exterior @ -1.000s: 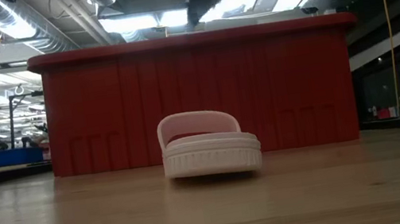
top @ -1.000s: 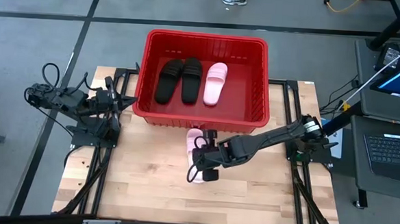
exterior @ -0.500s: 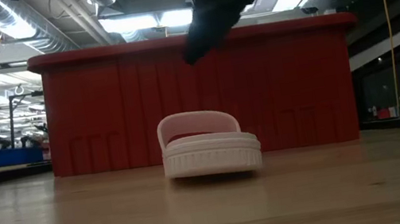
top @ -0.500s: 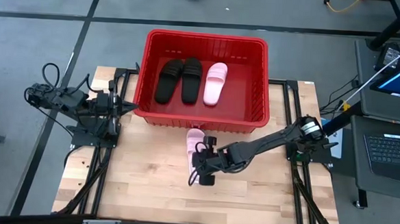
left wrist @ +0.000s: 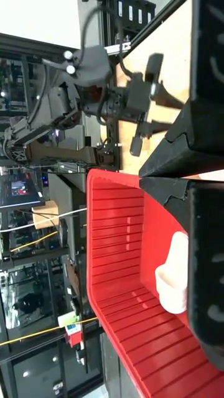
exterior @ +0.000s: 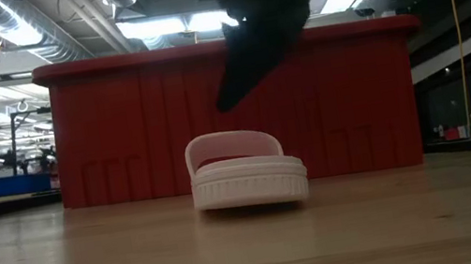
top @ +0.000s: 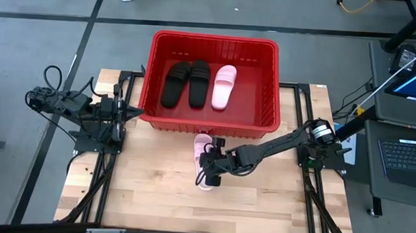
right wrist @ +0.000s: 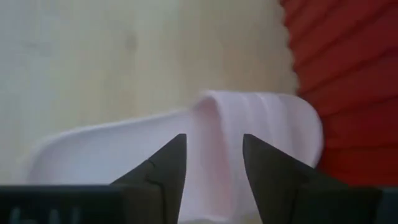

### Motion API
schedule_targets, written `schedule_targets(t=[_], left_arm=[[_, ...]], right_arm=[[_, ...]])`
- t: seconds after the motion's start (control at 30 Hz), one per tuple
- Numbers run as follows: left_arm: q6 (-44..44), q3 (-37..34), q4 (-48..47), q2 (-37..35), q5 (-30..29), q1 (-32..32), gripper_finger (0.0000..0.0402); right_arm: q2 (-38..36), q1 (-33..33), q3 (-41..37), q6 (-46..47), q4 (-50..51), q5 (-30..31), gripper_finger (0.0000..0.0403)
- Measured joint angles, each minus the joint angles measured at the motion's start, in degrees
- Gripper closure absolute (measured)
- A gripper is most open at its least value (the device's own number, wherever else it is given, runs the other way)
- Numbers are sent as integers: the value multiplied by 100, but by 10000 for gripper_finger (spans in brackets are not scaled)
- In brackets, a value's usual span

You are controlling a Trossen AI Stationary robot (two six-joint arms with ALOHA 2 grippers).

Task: Pick and place slides into bin
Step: Put the pink slipper into the red bin

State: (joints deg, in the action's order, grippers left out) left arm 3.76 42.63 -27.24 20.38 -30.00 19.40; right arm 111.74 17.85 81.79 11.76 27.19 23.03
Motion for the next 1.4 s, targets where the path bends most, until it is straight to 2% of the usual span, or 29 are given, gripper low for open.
schedule_targets(t=[0.1,0.6,1.4], left_arm=[[-1,0,-1,0,0,0,400],[1,0,-1,0,124,0,400],[3,0,-3,0,125,0,400]], right_arm=[[0,-82,-149,-20,-4,295,241],[56,-142,-373,-154,-623,295,240],[378,-217,-373,-132,-558,572,241]])
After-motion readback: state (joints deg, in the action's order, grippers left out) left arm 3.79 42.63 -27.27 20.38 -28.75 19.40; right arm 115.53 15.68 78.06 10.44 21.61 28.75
